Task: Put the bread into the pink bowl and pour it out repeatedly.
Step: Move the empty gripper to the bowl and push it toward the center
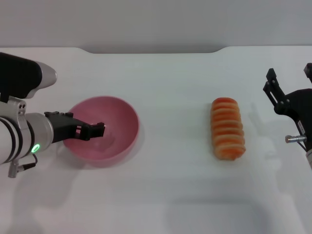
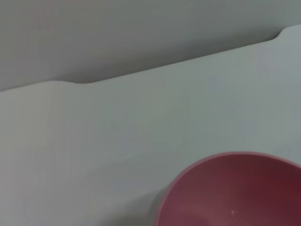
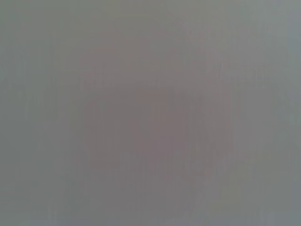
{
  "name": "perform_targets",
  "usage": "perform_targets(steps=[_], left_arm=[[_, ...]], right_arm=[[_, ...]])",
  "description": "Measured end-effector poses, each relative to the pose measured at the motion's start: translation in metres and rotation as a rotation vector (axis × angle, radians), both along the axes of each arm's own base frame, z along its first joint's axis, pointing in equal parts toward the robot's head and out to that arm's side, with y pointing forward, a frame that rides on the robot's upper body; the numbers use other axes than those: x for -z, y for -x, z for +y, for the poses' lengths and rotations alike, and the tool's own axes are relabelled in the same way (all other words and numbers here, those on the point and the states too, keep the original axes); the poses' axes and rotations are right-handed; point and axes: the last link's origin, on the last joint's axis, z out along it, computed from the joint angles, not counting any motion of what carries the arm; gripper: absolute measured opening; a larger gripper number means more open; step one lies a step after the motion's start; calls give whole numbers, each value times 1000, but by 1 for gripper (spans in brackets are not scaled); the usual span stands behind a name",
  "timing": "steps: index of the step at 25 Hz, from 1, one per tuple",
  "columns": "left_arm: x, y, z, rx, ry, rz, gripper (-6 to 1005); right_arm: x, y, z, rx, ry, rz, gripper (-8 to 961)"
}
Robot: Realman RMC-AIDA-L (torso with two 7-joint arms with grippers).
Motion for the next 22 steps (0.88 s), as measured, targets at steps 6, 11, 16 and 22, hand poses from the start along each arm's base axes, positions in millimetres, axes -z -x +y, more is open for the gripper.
perform_targets(steps=[6,11,16,22], left_arm=[[-6,-12,1,39,-22,-7,839],[-9,-18,2,76,-34,21,838],[-10,-11,8,78,-43,78,838],[-14,-5,10,63,-62,80,837]], right_arm=[[0,0,0,0,0,0,778],[0,0,0,2,0,1,774],[0,-1,0,3,0,1,771],[0,-1,0,3,1,0,766]])
